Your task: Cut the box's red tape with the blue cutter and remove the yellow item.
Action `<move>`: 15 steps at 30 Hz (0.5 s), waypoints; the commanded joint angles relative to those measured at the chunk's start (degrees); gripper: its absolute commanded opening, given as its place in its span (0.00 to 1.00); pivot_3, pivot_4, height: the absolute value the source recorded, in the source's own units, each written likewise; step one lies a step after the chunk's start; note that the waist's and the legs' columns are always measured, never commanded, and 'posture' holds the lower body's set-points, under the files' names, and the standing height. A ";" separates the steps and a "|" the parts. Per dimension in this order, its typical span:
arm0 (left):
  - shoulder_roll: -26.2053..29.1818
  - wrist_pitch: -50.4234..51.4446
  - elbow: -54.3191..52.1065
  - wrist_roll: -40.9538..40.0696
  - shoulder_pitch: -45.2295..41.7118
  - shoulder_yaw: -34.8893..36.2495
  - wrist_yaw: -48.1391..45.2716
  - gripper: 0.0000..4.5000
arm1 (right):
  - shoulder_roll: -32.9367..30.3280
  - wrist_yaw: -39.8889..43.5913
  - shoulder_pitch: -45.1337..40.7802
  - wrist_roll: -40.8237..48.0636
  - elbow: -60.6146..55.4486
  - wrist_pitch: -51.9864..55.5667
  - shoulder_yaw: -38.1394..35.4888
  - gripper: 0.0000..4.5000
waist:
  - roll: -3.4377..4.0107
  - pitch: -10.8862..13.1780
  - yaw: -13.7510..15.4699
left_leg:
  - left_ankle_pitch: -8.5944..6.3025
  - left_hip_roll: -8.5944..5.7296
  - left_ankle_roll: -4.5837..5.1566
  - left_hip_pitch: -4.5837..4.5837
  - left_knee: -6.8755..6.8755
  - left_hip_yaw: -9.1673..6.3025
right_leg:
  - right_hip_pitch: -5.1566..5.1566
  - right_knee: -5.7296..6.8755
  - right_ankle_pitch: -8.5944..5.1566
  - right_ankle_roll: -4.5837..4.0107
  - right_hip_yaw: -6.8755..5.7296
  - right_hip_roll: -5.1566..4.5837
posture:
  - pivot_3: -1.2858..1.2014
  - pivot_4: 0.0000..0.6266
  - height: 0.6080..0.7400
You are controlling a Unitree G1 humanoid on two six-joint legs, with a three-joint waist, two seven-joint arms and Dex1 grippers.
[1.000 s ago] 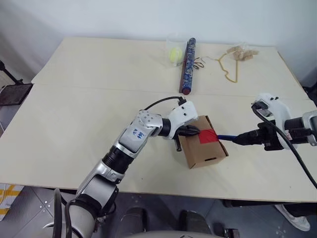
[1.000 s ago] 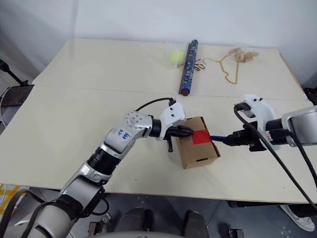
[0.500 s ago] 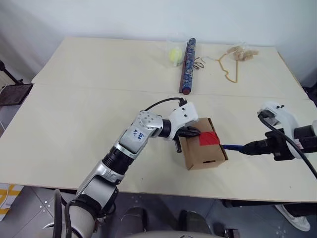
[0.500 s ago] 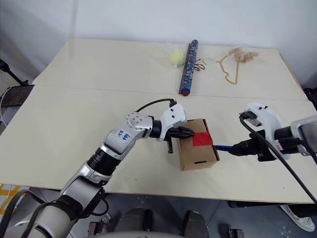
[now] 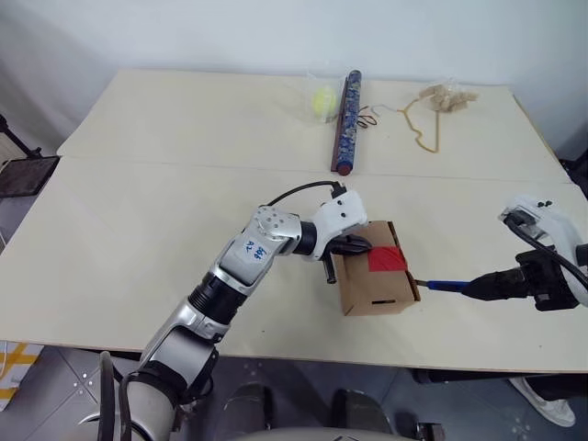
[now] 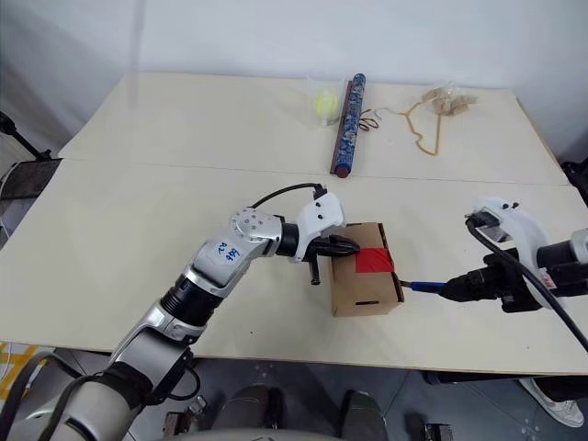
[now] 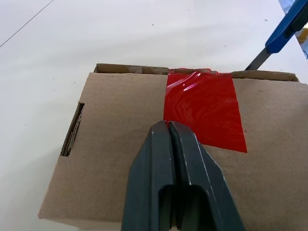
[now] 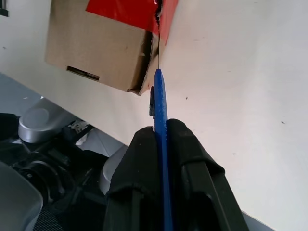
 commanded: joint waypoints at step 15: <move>5.91 -11.98 1.29 -5.78 3.18 8.58 -8.34 0.01 | 15.19 24.80 23.07 -42.68 1.33 -10.08 -33.40 0.02 | 0.19 0.07 -1.41 | 0.00 -0.09 -0.02 -0.08 0.11 0.45 | -0.38 0.56 0.11 -0.07 0.15 0.02 | 0.52 0.24 1.00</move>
